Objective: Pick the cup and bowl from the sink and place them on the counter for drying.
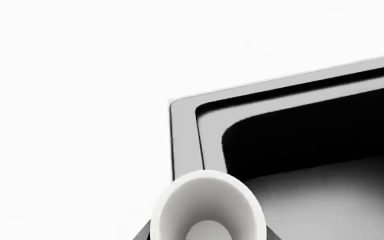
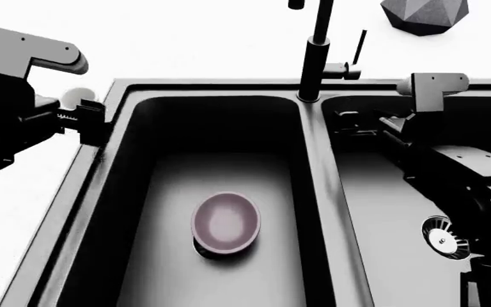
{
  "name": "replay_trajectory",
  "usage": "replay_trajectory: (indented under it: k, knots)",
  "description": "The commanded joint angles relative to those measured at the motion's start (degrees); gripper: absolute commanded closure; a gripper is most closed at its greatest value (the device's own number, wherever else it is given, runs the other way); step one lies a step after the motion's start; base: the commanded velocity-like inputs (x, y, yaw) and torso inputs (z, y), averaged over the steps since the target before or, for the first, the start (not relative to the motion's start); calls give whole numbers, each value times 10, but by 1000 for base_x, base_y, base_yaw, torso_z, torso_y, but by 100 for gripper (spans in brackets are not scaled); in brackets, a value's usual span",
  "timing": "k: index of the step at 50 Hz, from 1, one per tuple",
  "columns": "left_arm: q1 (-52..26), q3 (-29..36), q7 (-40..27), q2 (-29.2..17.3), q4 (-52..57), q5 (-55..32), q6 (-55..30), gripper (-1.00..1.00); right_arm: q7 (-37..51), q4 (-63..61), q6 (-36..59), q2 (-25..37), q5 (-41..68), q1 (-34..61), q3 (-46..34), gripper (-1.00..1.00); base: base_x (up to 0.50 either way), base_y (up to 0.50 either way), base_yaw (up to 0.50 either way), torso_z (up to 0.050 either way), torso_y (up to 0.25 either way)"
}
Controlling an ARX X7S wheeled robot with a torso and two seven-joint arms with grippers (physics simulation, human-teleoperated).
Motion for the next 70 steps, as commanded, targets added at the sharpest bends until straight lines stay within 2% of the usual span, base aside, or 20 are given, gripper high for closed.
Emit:
replay_trajectory:
  k: [1, 4, 5, 6, 9, 16, 17, 21, 23, 28, 30, 38, 39, 45, 55, 70]
  knots:
    - [78, -48, -75, -170, 109, -98, 7, 100, -12, -6, -15, -3, 3, -18, -4, -100, 0, 0, 0, 0, 0]
    - [107, -53, -78, -202, 121, -109, 30, 100, -23, 18, -32, -9, -3, -12, -9, -100, 0, 0, 0, 0, 0]
    - [110, -56, -96, -199, 116, -126, 33, 100, -25, 23, -35, -10, -5, -10, -10, -100, 0, 0, 0, 0, 0]
    - [112, -54, -75, -210, 114, -111, 34, 100, -30, 33, -41, -13, -7, -6, -13, -100, 0, 0, 0, 0, 0]
    - [121, -55, -95, -213, 116, -118, 43, 100, -33, 35, -43, -15, -7, -3, -15, -100, 0, 0, 0, 0, 0]
    - [130, -56, -85, -237, 87, -105, 51, 100, -26, 13, -31, -9, 3, -7, -9, -100, 0, 0, 0, 0, 0]
    - [130, -53, -64, -250, 99, -83, 52, 100, -26, 14, -31, -9, 2, -5, -9, -100, 0, 0, 0, 0, 0]
    - [152, -57, -98, -275, 128, -129, 65, 100, -28, 15, -32, -9, 3, -4, -9, -100, 0, 0, 0, 0, 0]
    - [168, -55, -77, -302, 138, -125, 83, 100, -28, 16, -33, -10, 3, -6, -9, -100, 0, 0, 0, 0, 0]
    - [188, -46, -74, -315, 164, -138, 92, 100, -31, 26, -39, -13, 2, -5, -12, -100, 0, 0, 0, 0, 0]
    - [186, -47, -49, -324, 167, -137, 81, 100, -32, 29, -40, -15, 1, -2, -14, -100, 0, 0, 0, 0, 0]
    - [198, -47, -59, -341, 178, -166, 103, 100, -38, 42, -45, -20, -3, 5, -21, -100, 0, 0, 0, 0, 0]
    - [193, -50, -55, -339, 173, -162, 97, -100, -39, 45, -47, -21, -3, 5, -21, -100, 0, 0, 0, 0, 0]
    - [170, -65, -86, -321, 171, -175, 80, -100, -38, 46, -48, -21, -3, 3, -22, -100, 0, 0, 0, 0, 0]
    - [132, -94, -68, -324, 160, -181, 62, -100, -43, 56, -57, -22, -4, -3, -23, -100, 0, 0, 0, 0, 0]
    - [65, -136, -109, -294, 177, -240, 28, -100, -47, 54, -54, -20, -1, 0, -28, -100, 0, 0, 0, 0, 0]
